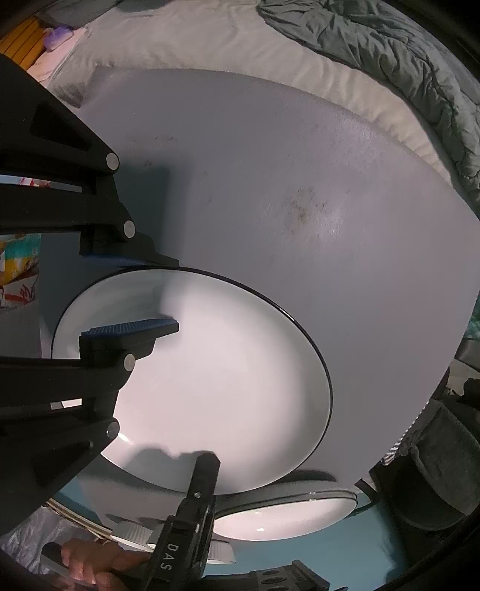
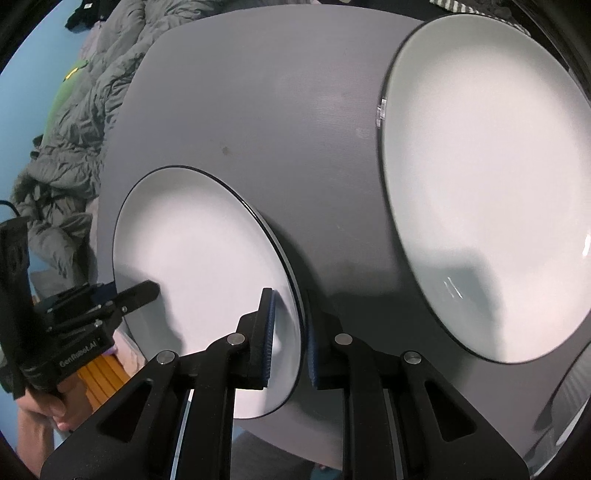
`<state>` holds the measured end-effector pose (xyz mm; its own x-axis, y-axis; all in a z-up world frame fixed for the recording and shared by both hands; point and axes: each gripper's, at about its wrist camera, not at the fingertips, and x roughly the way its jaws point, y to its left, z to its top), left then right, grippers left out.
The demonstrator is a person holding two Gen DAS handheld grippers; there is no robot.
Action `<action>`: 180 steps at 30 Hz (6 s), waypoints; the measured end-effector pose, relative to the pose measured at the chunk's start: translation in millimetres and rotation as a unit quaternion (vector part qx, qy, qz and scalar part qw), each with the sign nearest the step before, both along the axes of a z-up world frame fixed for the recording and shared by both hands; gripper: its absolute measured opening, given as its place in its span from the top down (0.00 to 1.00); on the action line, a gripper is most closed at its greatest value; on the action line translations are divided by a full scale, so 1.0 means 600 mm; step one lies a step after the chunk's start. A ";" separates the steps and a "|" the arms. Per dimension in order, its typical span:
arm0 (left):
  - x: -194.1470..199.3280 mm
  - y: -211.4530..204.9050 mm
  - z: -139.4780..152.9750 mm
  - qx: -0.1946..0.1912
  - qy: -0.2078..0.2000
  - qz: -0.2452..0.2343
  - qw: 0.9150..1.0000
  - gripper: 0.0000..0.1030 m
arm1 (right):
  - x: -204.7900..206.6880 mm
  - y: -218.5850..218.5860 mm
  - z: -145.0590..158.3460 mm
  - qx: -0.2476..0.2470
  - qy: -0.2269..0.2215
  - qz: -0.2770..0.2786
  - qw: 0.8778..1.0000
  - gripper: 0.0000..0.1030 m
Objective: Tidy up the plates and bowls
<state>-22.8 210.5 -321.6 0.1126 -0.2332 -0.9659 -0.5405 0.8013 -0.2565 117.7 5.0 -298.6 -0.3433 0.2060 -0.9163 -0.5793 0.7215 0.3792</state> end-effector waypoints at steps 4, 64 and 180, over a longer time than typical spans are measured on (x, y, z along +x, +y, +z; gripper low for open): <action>0.003 -0.009 0.012 0.000 -0.005 0.000 1.000 0.76 | 0.001 -0.013 0.013 0.002 -0.002 0.000 1.000 0.85; 0.337 -0.177 0.052 0.039 0.008 -0.127 0.991 0.76 | 0.248 -0.176 0.027 0.003 0.006 -0.123 0.992 0.84; 0.123 -0.252 0.495 0.215 -0.261 -0.142 0.930 0.22 | 0.078 -0.249 0.479 0.023 -0.340 -0.180 0.923 0.32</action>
<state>51.0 59.4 -24.8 0.5853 0.0691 -0.8079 -0.1824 0.9821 -0.0481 164.7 -144.4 -11.2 0.4064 0.2388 -0.8819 -0.4202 0.9060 0.0517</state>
